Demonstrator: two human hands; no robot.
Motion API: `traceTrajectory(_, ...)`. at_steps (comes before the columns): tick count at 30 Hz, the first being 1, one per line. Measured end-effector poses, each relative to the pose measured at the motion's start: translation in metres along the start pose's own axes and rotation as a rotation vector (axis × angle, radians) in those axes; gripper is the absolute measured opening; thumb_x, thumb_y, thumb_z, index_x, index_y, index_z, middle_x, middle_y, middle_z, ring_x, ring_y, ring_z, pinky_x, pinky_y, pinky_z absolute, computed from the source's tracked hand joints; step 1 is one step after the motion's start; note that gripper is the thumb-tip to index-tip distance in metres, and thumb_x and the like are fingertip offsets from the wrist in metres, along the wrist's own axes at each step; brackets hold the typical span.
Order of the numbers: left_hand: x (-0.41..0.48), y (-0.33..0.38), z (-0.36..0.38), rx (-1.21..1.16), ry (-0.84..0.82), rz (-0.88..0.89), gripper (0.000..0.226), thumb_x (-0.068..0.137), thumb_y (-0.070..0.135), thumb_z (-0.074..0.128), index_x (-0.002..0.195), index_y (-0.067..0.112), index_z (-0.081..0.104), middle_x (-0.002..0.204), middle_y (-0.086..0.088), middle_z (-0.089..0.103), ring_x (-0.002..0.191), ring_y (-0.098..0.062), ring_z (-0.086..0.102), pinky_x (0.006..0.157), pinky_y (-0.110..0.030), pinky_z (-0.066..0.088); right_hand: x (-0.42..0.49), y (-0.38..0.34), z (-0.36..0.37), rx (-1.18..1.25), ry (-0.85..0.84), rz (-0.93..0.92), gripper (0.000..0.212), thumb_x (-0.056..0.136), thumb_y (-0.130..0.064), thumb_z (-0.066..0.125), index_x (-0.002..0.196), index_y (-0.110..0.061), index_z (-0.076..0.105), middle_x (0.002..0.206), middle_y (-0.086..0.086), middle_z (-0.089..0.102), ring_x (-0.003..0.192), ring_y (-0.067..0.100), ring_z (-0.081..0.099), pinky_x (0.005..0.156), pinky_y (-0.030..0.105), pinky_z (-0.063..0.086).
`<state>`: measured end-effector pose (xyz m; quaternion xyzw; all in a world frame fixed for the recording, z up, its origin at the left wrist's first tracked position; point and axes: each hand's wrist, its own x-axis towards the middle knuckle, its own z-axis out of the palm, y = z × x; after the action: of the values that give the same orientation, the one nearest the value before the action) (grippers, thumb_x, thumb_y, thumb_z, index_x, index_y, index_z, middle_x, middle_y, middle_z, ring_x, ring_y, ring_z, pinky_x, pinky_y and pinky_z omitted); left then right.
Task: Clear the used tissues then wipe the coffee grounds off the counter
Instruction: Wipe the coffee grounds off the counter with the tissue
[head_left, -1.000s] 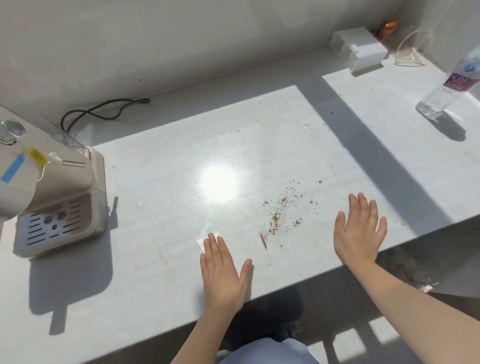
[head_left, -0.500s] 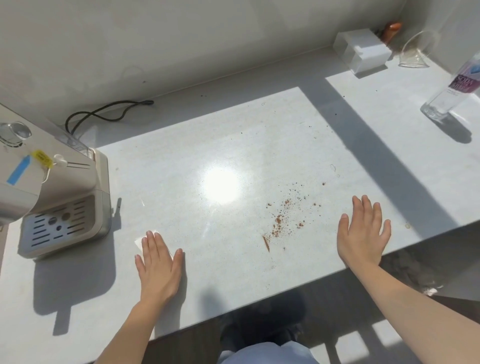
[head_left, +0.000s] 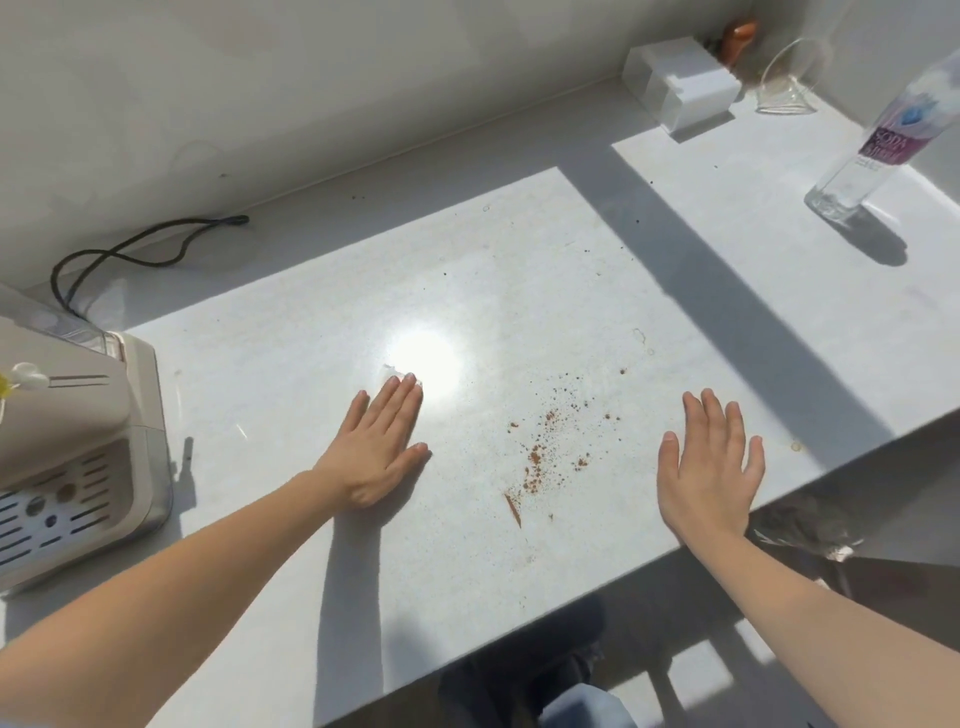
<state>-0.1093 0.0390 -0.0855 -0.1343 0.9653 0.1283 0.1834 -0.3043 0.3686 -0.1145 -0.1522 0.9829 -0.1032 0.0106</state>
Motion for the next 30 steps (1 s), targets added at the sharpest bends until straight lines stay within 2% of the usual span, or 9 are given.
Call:
traceTrajectory(3,0.001,0.030,0.004,0.075,-0.025,0.176,0.074,0.090,0.065,0.000,0.145,0.023,-0.027,0.155,0.005,-0.030,0.141,-0.009,-0.031,0.115,-0.038,-0.020,0.000,-0.001,-0.001,-0.008,0.003,0.004,0.056,0.094,-0.038,0.021,0.147,-0.021,0.029,0.156,-0.001,0.028,0.147,0.021,0.017,0.113,0.050,0.015)
traceTrajectory(6,-0.017,0.051,0.015,0.082,-0.038,0.248,0.075,0.091,0.065,0.002,0.146,0.023,-0.026,0.156,0.005,-0.029,0.142,-0.012,-0.029,0.115,-0.040,-0.019,-0.001,-0.002,-0.003,-0.022,-0.006,0.002,0.057,0.094,-0.038,0.019,0.147,-0.020,0.029,0.157,0.000,0.028,0.146,0.022,0.018,0.112,0.050,0.016)
traceTrajectory(12,-0.068,0.085,0.050,0.007,0.007,0.167,0.073,0.094,0.063,0.008,0.148,0.022,-0.020,0.157,0.006,-0.025,0.144,-0.013,-0.023,0.115,-0.043,-0.015,-0.002,-0.004,-0.007,-0.036,-0.024,-0.012,0.059,0.094,-0.037,0.018,0.148,-0.018,0.030,0.158,0.002,0.027,0.146,0.024,0.018,0.112,0.051,0.015)
traceTrajectory(15,-0.088,0.089,0.058,0.007,0.029,0.028,0.072,0.093,0.062,0.003,0.147,0.021,-0.023,0.156,0.006,-0.027,0.143,-0.012,-0.027,0.115,-0.044,-0.017,-0.003,-0.003,-0.008,-0.017,-0.021,-0.016,0.058,0.094,-0.035,0.019,0.148,-0.017,0.030,0.158,0.002,0.027,0.147,0.024,0.018,0.112,0.051,0.015)
traceTrajectory(18,-0.115,0.085,0.070,-0.040,0.089,-0.271,0.072,0.089,0.059,-0.001,0.144,0.021,-0.028,0.154,0.006,-0.032,0.140,-0.009,-0.032,0.113,-0.040,-0.024,-0.004,-0.003,-0.007,-0.004,-0.016,-0.015,0.058,0.094,-0.036,0.018,0.148,-0.018,0.030,0.157,0.002,0.028,0.146,0.025,0.018,0.112,0.052,0.015)
traceTrajectory(21,-0.146,0.065,0.076,-0.202,0.195,-0.550,0.072,0.090,0.059,0.003,0.146,0.022,-0.025,0.154,0.009,-0.032,0.139,-0.006,-0.032,0.109,-0.033,-0.030,-0.003,-0.003,-0.007,0.014,-0.020,-0.023,0.058,0.094,-0.036,0.019,0.147,-0.018,0.029,0.157,0.002,0.027,0.146,0.025,0.017,0.112,0.053,0.015)
traceTrajectory(23,-0.164,0.040,0.077,-0.260,0.232,-0.676,0.075,0.089,0.061,0.005,0.148,0.023,-0.020,0.155,0.009,-0.028,0.140,-0.005,-0.031,0.111,-0.034,-0.026,-0.004,-0.002,-0.007,0.022,-0.023,-0.028,0.057,0.094,-0.035,0.020,0.147,-0.018,0.029,0.157,0.002,0.027,0.146,0.025,0.016,0.112,0.053,0.015)
traceTrajectory(27,-0.185,-0.017,0.079,-0.258,0.204,-0.844,0.077,0.092,0.059,0.015,0.151,0.016,-0.008,0.160,0.000,-0.015,0.146,-0.013,-0.017,0.117,-0.050,-0.008,-0.003,-0.003,-0.008,0.025,-0.022,-0.022,0.058,0.094,-0.036,0.020,0.148,-0.017,0.029,0.157,0.003,0.027,0.147,0.025,0.016,0.112,0.054,0.015)
traceTrajectory(30,-0.186,-0.033,0.078,-0.240,0.188,-0.900,0.080,0.090,0.061,0.015,0.151,0.014,-0.007,0.161,-0.001,-0.010,0.148,-0.016,-0.011,0.117,-0.051,-0.007,-0.004,-0.004,-0.010,0.013,-0.022,-0.026,0.058,0.094,-0.035,0.020,0.148,-0.017,0.029,0.157,0.003,0.027,0.147,0.025,0.016,0.113,0.053,0.015)
